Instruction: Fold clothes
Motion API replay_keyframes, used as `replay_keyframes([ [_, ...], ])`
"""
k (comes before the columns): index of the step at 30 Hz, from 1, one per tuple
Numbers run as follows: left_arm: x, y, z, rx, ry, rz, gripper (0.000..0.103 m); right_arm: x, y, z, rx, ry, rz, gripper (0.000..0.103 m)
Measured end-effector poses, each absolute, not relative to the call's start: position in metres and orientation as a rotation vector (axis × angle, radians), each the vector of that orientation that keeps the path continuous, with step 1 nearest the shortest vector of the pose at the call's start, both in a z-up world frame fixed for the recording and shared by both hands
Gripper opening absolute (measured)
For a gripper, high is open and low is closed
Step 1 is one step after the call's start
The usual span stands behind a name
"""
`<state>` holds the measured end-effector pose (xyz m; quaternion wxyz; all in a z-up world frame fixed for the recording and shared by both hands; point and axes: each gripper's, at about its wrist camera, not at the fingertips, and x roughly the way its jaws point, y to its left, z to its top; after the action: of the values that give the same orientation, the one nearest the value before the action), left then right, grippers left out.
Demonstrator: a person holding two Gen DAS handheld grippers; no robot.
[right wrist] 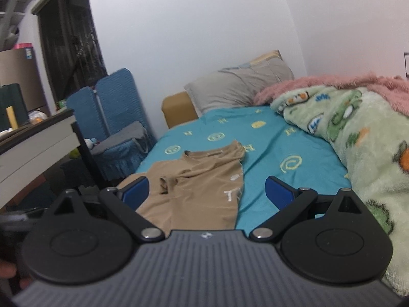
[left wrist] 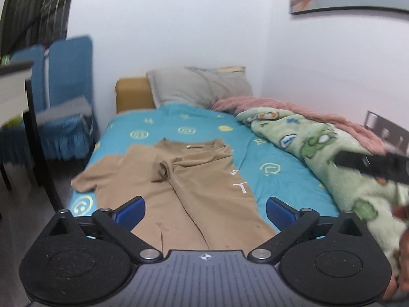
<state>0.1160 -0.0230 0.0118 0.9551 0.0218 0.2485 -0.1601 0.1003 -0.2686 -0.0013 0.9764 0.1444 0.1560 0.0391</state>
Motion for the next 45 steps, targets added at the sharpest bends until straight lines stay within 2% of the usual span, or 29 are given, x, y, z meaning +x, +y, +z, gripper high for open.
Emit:
replay_keyframes([
  [5,0.087,-0.024,0.007,0.091,0.473,-0.323,0.103,0.095,-0.261,0.004,0.260,0.267,0.090,0.099],
  [20,0.089,-0.003,0.009,0.018,0.419,-0.263,0.103,0.094,-0.235,-0.004,0.148,0.224,0.087,0.099],
  [27,0.098,0.017,0.009,-0.061,0.531,-0.284,0.103,0.089,-0.239,0.008,0.214,0.116,0.189,0.099],
  [32,0.113,0.048,0.009,-0.049,0.542,-0.160,0.103,0.151,-0.214,0.015,0.151,0.239,0.266,0.098],
  [36,0.131,0.082,0.005,-0.100,0.534,-0.067,0.103,0.216,-0.155,0.007,0.007,0.308,0.353,0.098],
  [45,0.164,0.143,-0.026,-0.259,0.590,0.055,0.103,0.380,0.015,-0.061,-0.187,0.506,0.512,0.095],
])
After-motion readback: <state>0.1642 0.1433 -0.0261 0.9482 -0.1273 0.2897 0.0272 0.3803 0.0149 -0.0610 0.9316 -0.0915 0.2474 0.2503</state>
